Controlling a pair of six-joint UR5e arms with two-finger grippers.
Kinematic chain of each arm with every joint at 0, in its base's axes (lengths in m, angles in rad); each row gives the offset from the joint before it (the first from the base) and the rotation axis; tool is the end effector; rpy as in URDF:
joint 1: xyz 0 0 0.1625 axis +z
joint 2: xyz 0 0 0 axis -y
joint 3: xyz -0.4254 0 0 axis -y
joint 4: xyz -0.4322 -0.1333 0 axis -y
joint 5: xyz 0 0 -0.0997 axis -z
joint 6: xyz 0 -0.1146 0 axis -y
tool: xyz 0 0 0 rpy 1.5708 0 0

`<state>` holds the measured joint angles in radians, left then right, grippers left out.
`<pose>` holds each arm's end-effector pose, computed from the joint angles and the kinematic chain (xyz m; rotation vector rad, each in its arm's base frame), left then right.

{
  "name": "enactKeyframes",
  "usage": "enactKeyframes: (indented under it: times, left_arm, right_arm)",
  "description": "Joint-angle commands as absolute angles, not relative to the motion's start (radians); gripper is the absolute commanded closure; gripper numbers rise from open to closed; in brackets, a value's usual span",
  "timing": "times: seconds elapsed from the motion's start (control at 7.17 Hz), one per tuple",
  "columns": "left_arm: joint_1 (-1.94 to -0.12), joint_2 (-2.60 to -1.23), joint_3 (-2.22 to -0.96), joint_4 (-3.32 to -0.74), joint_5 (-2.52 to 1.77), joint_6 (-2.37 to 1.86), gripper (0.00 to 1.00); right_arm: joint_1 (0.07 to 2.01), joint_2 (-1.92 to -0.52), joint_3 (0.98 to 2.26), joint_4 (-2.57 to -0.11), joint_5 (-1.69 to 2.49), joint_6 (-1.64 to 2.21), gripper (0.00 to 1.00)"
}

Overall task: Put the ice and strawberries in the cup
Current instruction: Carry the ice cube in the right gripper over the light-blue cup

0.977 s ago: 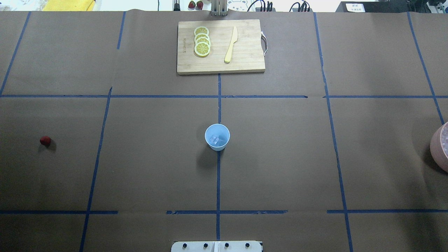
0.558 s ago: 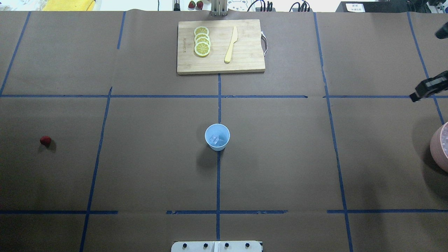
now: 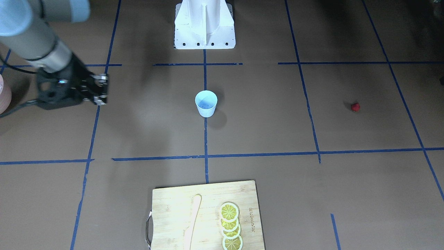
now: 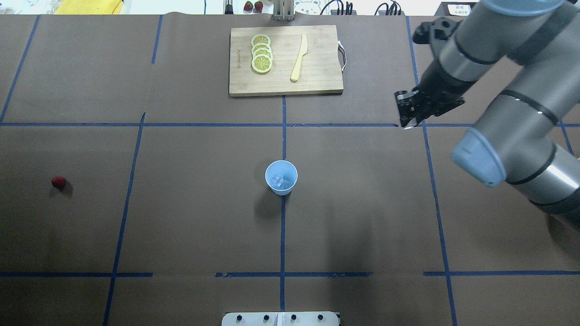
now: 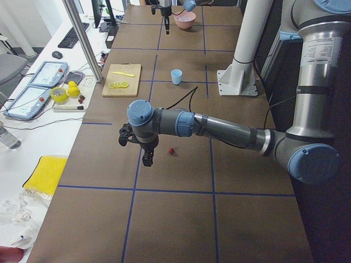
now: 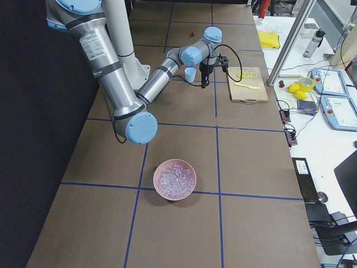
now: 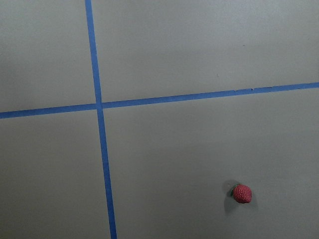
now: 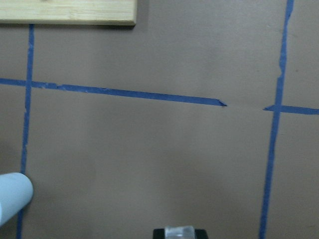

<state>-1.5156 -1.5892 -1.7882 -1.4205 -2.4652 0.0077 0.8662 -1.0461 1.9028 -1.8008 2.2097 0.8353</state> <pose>-0.0144 -0.5351 0.5498 0.0585 0.8958 0.0969 -0.3591 -0.5227 0.2201 0.0044 -0.8632 -0.0776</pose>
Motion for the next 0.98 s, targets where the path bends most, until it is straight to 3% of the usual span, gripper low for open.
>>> enactKeyframes:
  times: [0.0,0.42,0.84]
  left_arm:
    - [-1.514,-1.591,-1.786,-1.42,-2.465,0.009,0.0]
    - [-1.516,-1.591,-1.787,-1.42,-2.467,0.008,0.0]
    - [-1.516,-1.591,-1.786,-1.42,-2.467,0.009,0.0]
  right_arm:
    - [0.708,-0.918,1.835,-1.796,2.087,1.015,1.0]
    - [0.58,-0.782,1.64,-1.667,1.973,1.207,1.0]
    - [0.517,-0.721,1.56,-1.649,1.921,1.256,1.0]
